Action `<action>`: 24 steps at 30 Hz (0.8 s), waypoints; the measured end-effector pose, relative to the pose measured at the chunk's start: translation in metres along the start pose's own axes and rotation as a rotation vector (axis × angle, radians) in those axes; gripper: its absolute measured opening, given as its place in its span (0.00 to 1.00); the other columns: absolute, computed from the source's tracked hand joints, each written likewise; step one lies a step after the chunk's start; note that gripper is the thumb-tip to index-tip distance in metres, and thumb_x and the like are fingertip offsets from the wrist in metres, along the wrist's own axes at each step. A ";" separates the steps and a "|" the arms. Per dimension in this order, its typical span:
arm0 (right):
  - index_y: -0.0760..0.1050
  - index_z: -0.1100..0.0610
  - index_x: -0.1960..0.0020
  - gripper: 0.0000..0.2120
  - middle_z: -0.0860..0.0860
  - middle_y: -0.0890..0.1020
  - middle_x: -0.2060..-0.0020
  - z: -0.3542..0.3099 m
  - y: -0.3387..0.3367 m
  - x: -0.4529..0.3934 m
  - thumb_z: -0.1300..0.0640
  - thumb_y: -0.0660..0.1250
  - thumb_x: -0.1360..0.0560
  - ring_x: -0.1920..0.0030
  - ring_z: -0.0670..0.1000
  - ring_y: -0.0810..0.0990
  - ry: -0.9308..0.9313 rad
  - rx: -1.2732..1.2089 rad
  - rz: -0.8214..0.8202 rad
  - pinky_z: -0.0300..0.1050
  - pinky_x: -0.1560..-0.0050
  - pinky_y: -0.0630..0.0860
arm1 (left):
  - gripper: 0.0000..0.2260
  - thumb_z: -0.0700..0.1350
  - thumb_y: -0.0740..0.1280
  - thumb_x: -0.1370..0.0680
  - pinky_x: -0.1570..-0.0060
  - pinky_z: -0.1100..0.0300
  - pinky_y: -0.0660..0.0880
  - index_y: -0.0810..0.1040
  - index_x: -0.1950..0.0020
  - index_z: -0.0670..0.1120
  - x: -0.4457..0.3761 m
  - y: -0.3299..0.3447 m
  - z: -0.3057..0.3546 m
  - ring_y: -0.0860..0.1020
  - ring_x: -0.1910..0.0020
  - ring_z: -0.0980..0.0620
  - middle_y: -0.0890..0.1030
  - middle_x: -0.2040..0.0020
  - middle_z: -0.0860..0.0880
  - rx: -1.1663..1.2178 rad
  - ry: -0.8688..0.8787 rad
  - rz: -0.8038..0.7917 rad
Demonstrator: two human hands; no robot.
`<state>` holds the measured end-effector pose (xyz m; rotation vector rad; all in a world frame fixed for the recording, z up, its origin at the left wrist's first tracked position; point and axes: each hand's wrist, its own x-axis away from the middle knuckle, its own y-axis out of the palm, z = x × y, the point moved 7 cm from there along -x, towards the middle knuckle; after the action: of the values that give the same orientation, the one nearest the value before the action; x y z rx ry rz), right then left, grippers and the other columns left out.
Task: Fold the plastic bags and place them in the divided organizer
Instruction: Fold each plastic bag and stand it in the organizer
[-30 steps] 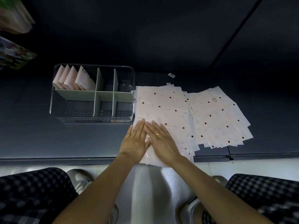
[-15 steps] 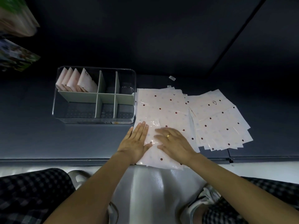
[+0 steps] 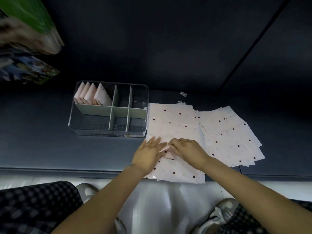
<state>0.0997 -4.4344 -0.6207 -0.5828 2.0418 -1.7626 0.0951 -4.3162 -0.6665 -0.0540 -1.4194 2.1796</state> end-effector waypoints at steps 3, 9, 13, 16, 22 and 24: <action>0.69 0.57 0.44 0.11 0.53 0.82 0.55 0.004 -0.029 -0.009 0.51 0.54 0.19 0.57 0.56 0.79 0.032 -0.065 0.011 0.48 0.58 0.75 | 0.14 0.50 0.54 0.17 0.47 0.53 0.72 0.73 0.35 0.54 -0.001 -0.045 0.010 0.74 0.40 0.44 0.78 0.40 0.47 0.018 0.004 0.120; 0.71 0.55 0.42 0.13 0.53 0.80 0.60 -0.025 -0.085 -0.054 0.48 0.56 0.20 0.61 0.55 0.77 -0.012 -0.025 -0.065 0.47 0.63 0.68 | 0.07 0.46 0.57 0.19 0.65 0.56 0.64 0.74 0.49 0.50 -0.002 -0.136 0.005 0.76 0.58 0.43 0.78 0.57 0.47 -0.226 0.139 0.127; 0.74 0.59 0.54 0.11 0.53 0.80 0.63 -0.045 -0.107 -0.096 0.53 0.59 0.21 0.61 0.52 0.80 0.077 -0.380 -0.109 0.49 0.58 0.76 | 0.15 0.50 0.67 0.24 0.70 0.57 0.62 0.69 0.68 0.49 0.004 -0.179 -0.036 0.68 0.71 0.55 0.70 0.71 0.53 0.031 0.051 0.081; 0.75 0.59 0.57 0.10 0.52 0.81 0.61 -0.053 -0.104 -0.129 0.56 0.61 0.21 0.59 0.48 0.83 0.160 -0.628 -0.195 0.41 0.58 0.81 | 0.10 0.50 0.68 0.24 0.60 0.55 0.70 0.79 0.59 0.43 0.008 -0.185 -0.082 0.75 0.62 0.52 0.78 0.62 0.49 0.021 -0.009 0.022; 0.76 0.64 0.52 0.12 0.57 0.81 0.54 -0.044 -0.088 -0.204 0.58 0.57 0.19 0.58 0.50 0.82 0.425 -0.926 -0.044 0.42 0.62 0.82 | 0.16 0.55 0.57 0.20 0.28 0.48 0.56 0.72 0.34 0.57 0.000 -0.198 -0.169 0.53 0.26 0.43 0.61 0.26 0.47 -0.437 -0.203 0.127; 0.76 0.67 0.52 0.14 0.59 0.82 0.53 -0.050 -0.078 -0.226 0.58 0.57 0.20 0.57 0.55 0.83 0.444 -0.824 -0.002 0.51 0.58 0.82 | 0.17 0.55 0.56 0.20 0.31 0.49 0.57 0.68 0.31 0.58 -0.006 -0.195 -0.183 0.51 0.26 0.43 0.57 0.24 0.46 -0.450 -0.238 0.100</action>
<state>0.2681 -4.2804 -0.5328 -0.4171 3.0826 -1.0378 0.2374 -4.1060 -0.5815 -0.0282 -2.0621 1.9490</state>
